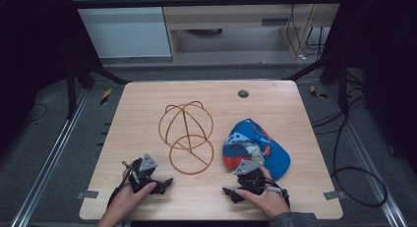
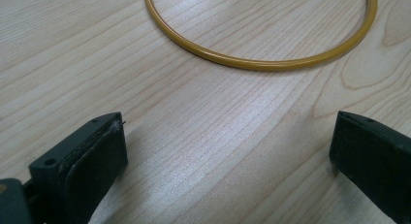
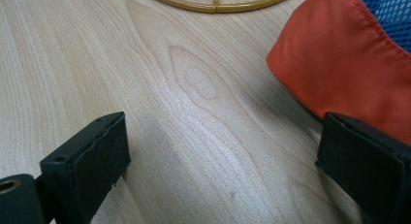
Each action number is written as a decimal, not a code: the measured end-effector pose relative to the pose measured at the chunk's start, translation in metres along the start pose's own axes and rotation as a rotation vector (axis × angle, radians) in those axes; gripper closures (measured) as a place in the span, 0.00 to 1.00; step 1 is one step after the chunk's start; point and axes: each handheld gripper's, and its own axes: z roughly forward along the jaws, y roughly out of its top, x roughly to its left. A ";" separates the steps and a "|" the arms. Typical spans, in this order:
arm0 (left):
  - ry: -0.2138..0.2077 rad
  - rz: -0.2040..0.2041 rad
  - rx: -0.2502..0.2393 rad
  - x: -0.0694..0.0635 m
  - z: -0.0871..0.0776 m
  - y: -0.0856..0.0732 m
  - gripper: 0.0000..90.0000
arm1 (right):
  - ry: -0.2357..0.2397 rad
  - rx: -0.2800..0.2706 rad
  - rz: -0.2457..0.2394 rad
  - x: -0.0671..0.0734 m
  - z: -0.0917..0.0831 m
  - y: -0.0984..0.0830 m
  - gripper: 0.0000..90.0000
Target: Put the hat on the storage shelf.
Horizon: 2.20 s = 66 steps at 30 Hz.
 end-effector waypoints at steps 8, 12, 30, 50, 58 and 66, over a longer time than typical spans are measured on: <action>0.000 0.000 0.000 0.000 0.000 0.000 0.00 | -0.007 -0.007 0.006 -0.001 0.001 0.000 0.05; 0.000 0.000 0.000 0.000 0.000 0.000 0.00 | -0.016 -0.005 0.009 -0.002 0.001 0.001 0.05; -0.001 0.002 -0.001 0.000 0.000 0.000 0.00 | -0.198 -0.014 0.053 -0.012 -0.056 -0.007 0.13; 0.000 -0.003 -0.003 0.000 0.001 0.000 0.00 | -0.260 0.184 0.153 -0.080 -0.128 0.017 0.19; 0.000 0.000 -0.001 0.000 0.001 0.001 0.00 | -0.248 0.279 0.124 -0.101 -0.133 0.048 0.23; 0.000 -0.001 -0.001 0.000 0.001 0.001 0.00 | -0.196 0.329 0.085 -0.104 -0.122 0.069 0.26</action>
